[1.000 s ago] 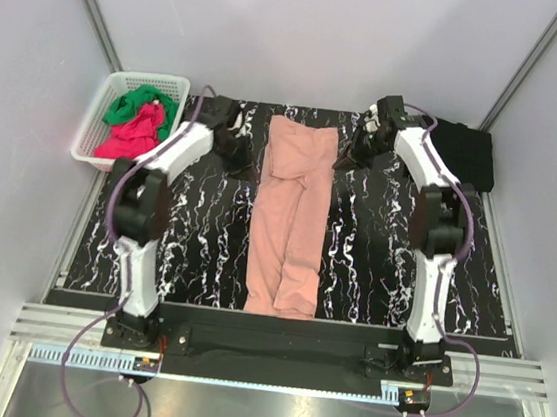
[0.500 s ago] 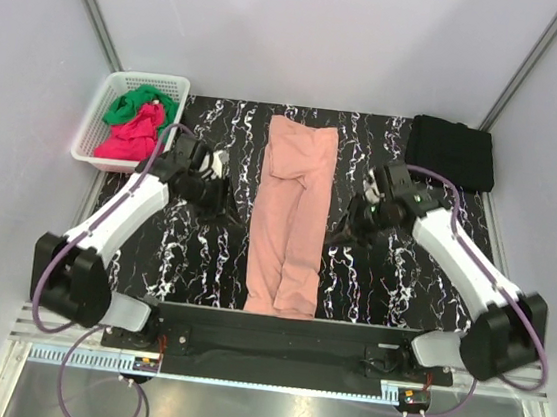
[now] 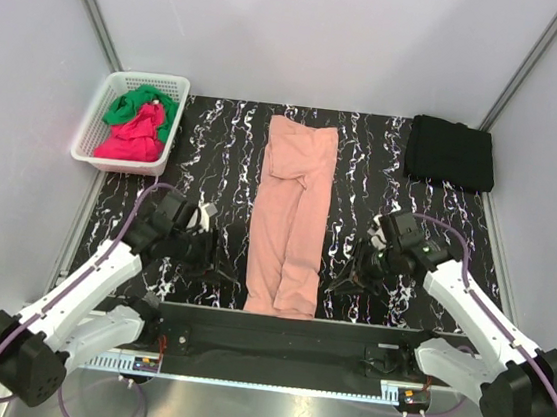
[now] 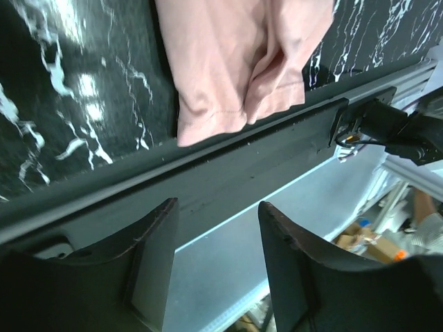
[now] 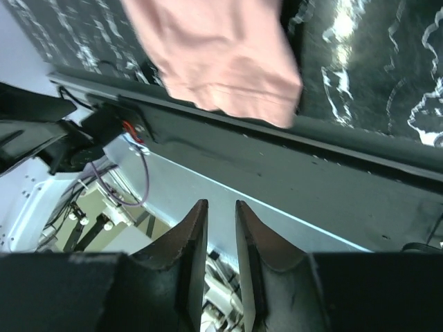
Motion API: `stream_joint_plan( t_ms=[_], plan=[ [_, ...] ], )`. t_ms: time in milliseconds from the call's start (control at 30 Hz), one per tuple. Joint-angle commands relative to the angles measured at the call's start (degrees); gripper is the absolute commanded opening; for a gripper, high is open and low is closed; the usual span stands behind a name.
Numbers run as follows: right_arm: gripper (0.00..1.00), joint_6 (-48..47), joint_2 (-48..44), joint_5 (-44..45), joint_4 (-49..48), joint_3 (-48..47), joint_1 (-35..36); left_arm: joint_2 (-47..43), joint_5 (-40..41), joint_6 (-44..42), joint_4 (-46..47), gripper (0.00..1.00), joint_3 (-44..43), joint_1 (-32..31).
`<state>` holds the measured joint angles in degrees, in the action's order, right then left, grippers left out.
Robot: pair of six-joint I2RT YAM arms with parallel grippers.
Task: Fold and stack the t-shirts
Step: Fold the tshirt
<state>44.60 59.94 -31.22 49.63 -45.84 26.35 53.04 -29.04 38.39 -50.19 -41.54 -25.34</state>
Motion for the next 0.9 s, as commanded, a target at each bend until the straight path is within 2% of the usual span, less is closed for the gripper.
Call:
stream_joint_plan(
  t_ms=[0,200,367,467,600,733,867],
  plan=[
    [0.29,2.2,-2.6,-2.9,-1.2,4.3,0.7,-3.2,-0.9,7.3,3.7,0.54,3.5,-1.6],
    [0.31,7.7,-6.5,-1.9,-1.2,7.9,1.9,-3.6,-1.7,7.3,5.0,0.57,7.4,-2.0],
    [0.31,11.5,-8.1,0.6,-2.7,9.6,5.6,-3.3,-3.0,7.7,7.4,0.59,9.9,-2.1],
    [0.32,13.7,-6.2,-1.2,-7.2,12.0,6.8,-1.0,-4.0,8.3,8.4,0.59,11.7,-2.1],
    [0.32,14.8,-2.8,3.0,-7.5,10.4,10.7,1.0,-3.7,8.9,9.3,0.59,12.4,-2.1],
    [0.33,16.0,1.1,1.3,-12.5,13.1,11.6,3.5,-5.5,10.1,12.4,0.59,13.5,-2.2],
    [0.36,17.4,1.1,3.3,-14.2,14.4,12.4,5.8,-5.8,9.8,13.1,0.59,12.7,-2.6]
  ],
)
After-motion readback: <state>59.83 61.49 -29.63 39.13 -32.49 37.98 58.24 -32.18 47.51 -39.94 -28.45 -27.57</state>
